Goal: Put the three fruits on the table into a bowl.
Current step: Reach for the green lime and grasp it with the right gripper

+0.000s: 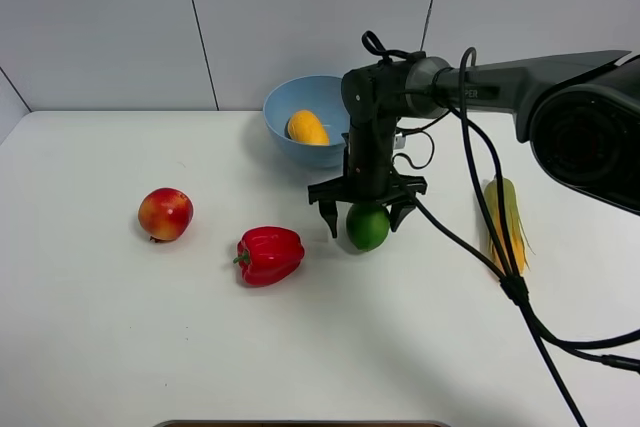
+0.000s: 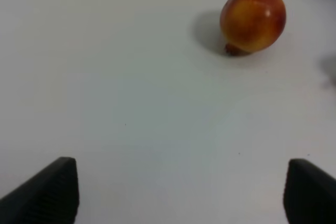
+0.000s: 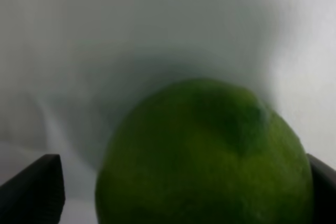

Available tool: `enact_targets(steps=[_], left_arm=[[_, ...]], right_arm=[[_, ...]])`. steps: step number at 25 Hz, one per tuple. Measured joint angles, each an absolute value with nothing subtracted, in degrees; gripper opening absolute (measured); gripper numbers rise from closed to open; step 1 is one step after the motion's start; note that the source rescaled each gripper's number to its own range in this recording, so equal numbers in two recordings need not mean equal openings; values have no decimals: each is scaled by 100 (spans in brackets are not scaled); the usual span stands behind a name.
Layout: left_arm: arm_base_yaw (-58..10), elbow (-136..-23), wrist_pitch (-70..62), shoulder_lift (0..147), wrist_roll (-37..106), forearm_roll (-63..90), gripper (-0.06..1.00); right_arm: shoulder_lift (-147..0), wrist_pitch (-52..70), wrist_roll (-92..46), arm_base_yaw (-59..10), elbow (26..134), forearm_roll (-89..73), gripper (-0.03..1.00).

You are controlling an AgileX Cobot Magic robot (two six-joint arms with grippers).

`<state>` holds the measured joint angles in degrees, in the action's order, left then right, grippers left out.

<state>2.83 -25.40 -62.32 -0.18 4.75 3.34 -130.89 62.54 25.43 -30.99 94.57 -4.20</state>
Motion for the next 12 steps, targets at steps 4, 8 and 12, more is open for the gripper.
enact_targets(steps=[4, 8, 12], left_arm=[[283, -2540, -6232, -18, 475, 334, 16], [283, -2540, -6232, -18, 475, 334, 16], [283, -2540, -6232, -18, 475, 334, 16]], right_arm=[[-13089, 6209, 2543, -3099, 9457, -324, 64], [-13177, 6234, 2543, -3099, 9457, -330, 64], [-13309, 6261, 2543, -3099, 9457, -423, 61]])
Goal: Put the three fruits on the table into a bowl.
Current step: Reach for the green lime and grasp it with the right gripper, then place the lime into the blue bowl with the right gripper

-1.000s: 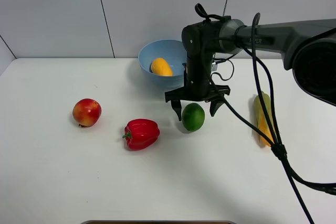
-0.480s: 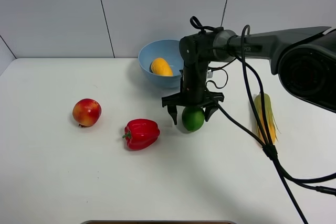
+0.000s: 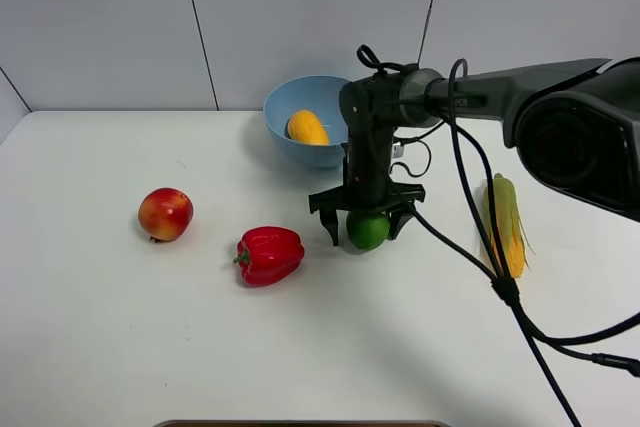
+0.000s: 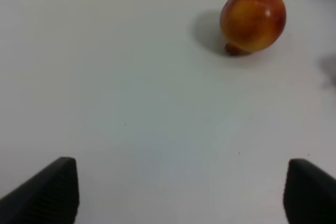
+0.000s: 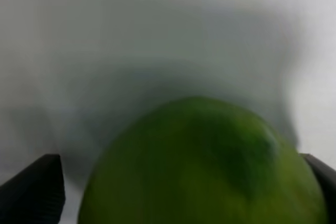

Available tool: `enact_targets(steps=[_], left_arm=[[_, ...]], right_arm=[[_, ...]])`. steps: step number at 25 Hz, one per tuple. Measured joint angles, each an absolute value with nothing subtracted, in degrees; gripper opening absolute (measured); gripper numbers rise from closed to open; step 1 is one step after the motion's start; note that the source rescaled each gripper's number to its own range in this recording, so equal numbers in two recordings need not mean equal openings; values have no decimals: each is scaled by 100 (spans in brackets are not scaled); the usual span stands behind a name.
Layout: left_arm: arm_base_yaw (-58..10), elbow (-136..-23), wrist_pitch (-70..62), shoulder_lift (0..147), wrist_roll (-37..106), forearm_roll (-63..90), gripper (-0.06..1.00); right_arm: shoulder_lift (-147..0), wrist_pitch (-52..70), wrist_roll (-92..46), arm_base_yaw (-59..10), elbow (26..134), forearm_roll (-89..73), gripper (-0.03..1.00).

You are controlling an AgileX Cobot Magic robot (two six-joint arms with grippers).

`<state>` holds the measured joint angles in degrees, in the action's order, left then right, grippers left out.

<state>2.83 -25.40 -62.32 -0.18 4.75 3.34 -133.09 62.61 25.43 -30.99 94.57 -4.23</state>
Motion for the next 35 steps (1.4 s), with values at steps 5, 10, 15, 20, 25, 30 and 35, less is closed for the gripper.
enact_targets(steps=[5, 10, 15, 20, 25, 30, 35], left_arm=[[283, -2540, -6232, -18, 475, 334, 16], [283, -2540, -6232, -18, 475, 334, 16], [283, -2540, -6232, -18, 475, 334, 16], [283, -2540, -6232, -18, 475, 334, 16], [283, -2540, -6232, -18, 475, 334, 16], [283, -2540, -6232, -18, 475, 334, 16], [283, -2540, -6232, -18, 475, 334, 16]], right_arm=[[-13314, 6261, 2543, -3099, 9457, -447, 48], [-13314, 6266, 2548, -3099, 9457, -447, 43], [-13314, 6266, 2554, -3099, 9457, -447, 17], [-13314, 6266, 2554, -3099, 9457, -447, 17], [-13314, 6266, 2554, -3099, 9457, -441, 17], [-13314, 6261, 2554, -3099, 9457, -441, 17], [-13314, 6261, 2544, -3099, 9457, -441, 17]])
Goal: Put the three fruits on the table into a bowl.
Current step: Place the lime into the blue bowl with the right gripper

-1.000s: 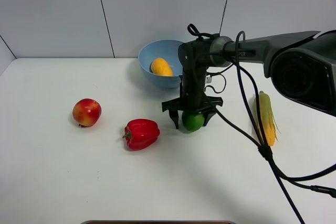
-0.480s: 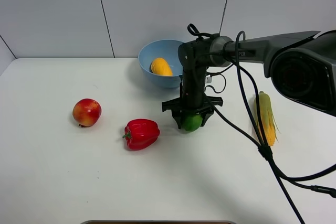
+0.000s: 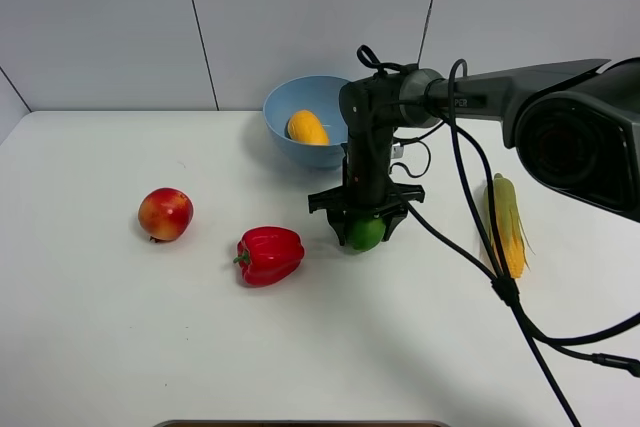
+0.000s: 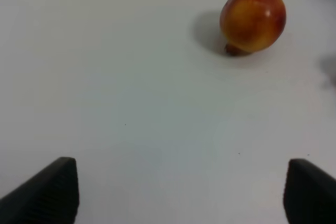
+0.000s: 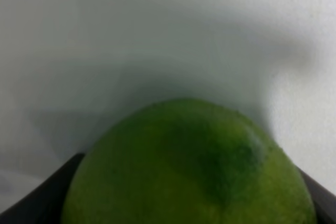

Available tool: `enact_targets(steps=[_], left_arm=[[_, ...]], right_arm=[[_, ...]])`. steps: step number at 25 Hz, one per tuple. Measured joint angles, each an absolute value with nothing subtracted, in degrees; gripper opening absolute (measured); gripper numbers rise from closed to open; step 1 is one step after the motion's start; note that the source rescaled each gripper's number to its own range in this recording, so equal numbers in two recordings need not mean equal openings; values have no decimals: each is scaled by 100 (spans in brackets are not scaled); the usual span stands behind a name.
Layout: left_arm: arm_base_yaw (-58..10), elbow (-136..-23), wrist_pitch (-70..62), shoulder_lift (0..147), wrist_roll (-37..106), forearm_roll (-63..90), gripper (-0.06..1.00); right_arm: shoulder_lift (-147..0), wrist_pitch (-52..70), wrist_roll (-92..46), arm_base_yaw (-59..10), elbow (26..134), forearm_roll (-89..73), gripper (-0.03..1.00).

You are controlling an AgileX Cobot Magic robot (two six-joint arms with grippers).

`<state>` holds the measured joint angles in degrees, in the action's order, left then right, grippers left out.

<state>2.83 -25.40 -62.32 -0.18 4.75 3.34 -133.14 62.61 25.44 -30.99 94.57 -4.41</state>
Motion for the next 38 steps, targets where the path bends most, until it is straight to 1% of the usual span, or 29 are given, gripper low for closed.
enact_targets(steps=[9, 24, 31, 38], left_arm=[[283, -2540, -6232, -18, 475, 334, 16], [283, -2540, -6232, -18, 475, 334, 16], [283, -2540, -6232, -18, 475, 334, 16], [283, -2540, -6232, -18, 475, 334, 16]], right_arm=[[-13166, 6266, 2518, -3099, 9457, -353, 17], [-11717, 6106, 2255, -3099, 9496, 0, 17], [-11765, 5995, 2106, -3099, 10402, 238, 17], [-12355, 5696, 2046, -3099, 11300, 763, 17]])
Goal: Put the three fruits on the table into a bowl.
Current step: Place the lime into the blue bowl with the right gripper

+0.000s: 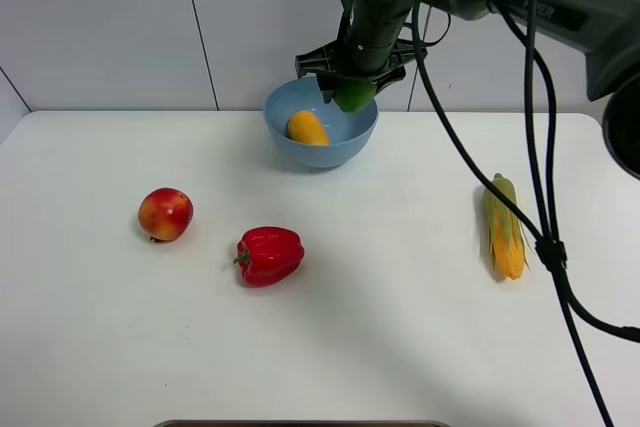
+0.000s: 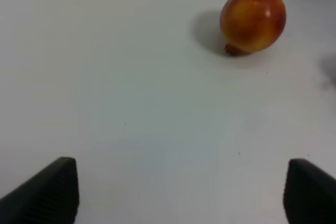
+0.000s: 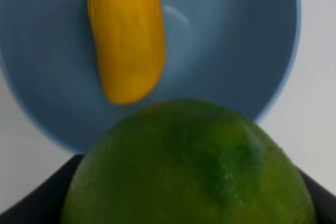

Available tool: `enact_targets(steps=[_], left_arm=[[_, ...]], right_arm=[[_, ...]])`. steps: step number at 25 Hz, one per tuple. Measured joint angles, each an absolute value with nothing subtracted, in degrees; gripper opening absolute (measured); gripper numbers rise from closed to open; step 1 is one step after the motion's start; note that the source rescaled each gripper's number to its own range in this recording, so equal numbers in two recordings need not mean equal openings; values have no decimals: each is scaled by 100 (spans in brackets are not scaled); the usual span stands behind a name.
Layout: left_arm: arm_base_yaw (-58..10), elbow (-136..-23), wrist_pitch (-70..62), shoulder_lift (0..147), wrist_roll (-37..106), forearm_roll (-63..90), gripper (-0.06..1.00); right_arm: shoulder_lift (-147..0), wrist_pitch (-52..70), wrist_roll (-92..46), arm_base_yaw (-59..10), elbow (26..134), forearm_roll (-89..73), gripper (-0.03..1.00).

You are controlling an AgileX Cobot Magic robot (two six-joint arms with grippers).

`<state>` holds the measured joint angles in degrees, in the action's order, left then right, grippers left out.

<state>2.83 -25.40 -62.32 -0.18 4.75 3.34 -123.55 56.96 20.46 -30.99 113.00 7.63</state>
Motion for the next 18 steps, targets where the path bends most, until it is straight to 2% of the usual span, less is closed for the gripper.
enact_targets(steps=[7, 18], left_arm=[[283, -2540, -6232, -18, 475, 334, 16], [283, -2540, -6232, -18, 475, 334, 16]], right_arm=[[-13085, 5061, 2074, -2985, 11696, 978, 17], [-13370, 4901, 2104, -2726, 11721, 825, 17]])
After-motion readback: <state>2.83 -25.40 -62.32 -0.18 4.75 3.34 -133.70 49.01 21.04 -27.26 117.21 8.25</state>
